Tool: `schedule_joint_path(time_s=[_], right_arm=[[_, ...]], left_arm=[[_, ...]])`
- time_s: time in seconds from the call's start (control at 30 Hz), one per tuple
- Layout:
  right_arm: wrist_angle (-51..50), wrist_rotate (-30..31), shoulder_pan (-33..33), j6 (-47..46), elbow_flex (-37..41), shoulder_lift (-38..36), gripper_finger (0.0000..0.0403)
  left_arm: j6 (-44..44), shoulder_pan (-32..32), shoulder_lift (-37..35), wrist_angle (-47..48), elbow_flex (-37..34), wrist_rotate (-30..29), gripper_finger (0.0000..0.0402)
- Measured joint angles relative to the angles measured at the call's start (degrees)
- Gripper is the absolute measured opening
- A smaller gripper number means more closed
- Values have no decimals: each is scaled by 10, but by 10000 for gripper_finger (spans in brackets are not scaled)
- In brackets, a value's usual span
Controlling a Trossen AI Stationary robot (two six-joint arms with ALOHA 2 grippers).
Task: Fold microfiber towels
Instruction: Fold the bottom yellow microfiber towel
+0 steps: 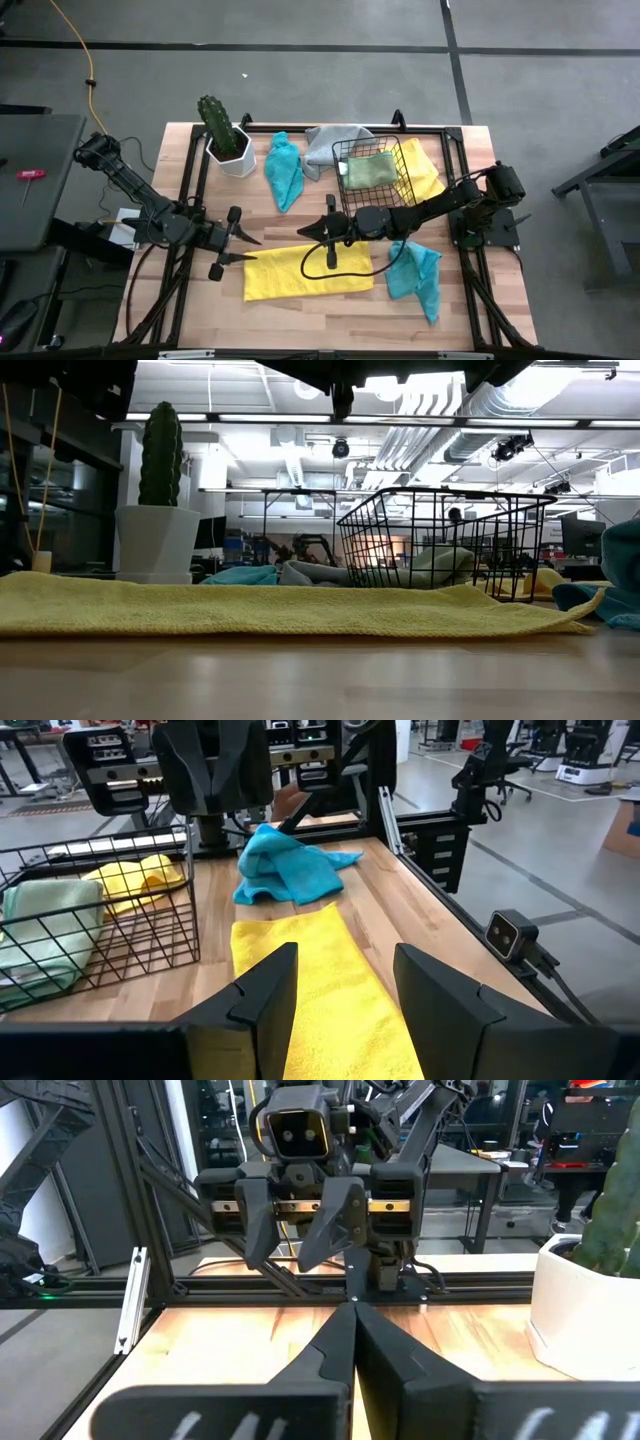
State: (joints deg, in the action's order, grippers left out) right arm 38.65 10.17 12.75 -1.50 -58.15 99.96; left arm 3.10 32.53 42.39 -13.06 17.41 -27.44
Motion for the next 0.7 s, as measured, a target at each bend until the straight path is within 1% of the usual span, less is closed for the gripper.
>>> schedule_joint_path(time_s=[0.07, 0.13, 0.2, 0.3, 0.4, 0.57, 0.7], right_arm=[[0, 1, 0, 0, 0, 0, 0], [0, 10, 0, 0, 0, 0, 0], [0, 18, 0, 0, 0, 0, 0], [0, 28, 0, 0, 0, 0, 0], [0, 28, 0, 0, 0, 0, 0], [0, 28, 0, 0, 0, 0, 0], [-3, 28, 0, 0, 0, 0, 0]], left_arm=[[22, 0, 0, 9, 0, -4, 158], [73, -4, 0, 45, 0, -14, 158], [131, -19, 0, 114, 5, -14, 158], [218, -47, 8, 238, 32, 11, 158], [292, -69, 28, 316, 45, 41, 158], [351, -94, 94, 345, 47, 98, 158], [359, -120, 158, 347, 47, 139, 158]])
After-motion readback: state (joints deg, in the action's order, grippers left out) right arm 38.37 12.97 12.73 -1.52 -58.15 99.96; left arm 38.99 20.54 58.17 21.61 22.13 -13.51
